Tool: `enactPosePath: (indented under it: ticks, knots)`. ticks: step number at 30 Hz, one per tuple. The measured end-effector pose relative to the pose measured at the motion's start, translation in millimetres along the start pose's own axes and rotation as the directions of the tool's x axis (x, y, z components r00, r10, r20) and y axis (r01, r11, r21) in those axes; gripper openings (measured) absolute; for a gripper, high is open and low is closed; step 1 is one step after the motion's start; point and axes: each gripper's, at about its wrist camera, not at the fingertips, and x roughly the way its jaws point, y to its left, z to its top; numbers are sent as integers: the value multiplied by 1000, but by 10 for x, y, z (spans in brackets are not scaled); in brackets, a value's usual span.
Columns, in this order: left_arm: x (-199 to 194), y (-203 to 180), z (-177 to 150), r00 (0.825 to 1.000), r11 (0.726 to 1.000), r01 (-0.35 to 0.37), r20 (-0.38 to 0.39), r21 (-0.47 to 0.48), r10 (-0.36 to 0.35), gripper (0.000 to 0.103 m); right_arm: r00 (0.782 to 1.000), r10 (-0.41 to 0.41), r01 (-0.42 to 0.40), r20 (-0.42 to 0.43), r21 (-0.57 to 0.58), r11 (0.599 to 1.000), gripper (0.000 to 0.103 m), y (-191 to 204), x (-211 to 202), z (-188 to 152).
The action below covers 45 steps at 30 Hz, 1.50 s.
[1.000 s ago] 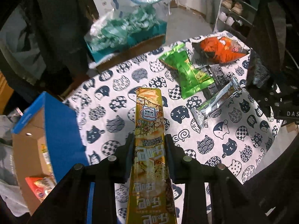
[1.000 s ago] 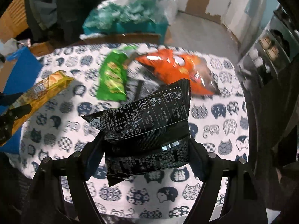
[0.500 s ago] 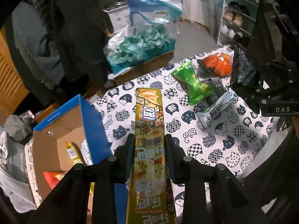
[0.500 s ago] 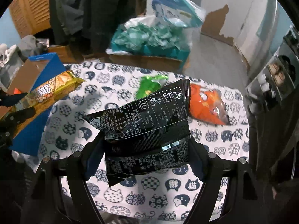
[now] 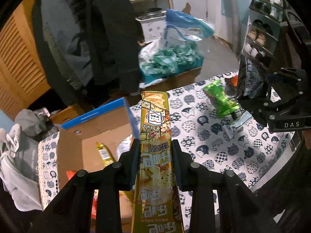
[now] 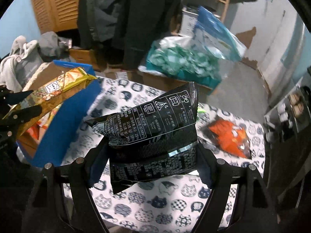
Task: Organize snacks
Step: 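Carry the black packet and yellow wafer stick over the cardboard box, then open both tools to drop the packet and wafer stick into the box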
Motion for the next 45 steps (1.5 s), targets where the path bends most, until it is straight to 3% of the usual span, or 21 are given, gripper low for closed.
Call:
enactPosePath:
  ticks: [15,29,38,43,45]
  knots:
    - [-26,795,-377,999,990,-50,-7,-135,50,32,997,82,-80,5,-166,983,79,1042,159,499]
    - [81,1444,-720,995,959,-92,-53,-270,80,32,988,147,-154,-45,-325,933,79,1975,477,806]
    - [271,1666,-846,992,935,-99,-108,-340,66,32,977,175,-207,-118,-366,907,80,2207,746,796]
    - [245,1666,-816,989,934,-134,-107,-330,104,34,973,192,-227,-130,-361,905,83,2230,801,786]
    - [260,1664,-820,987,934,-142,-115,-329,109,45,975,184,-218,-126,-358,908,86,2212,798,789]
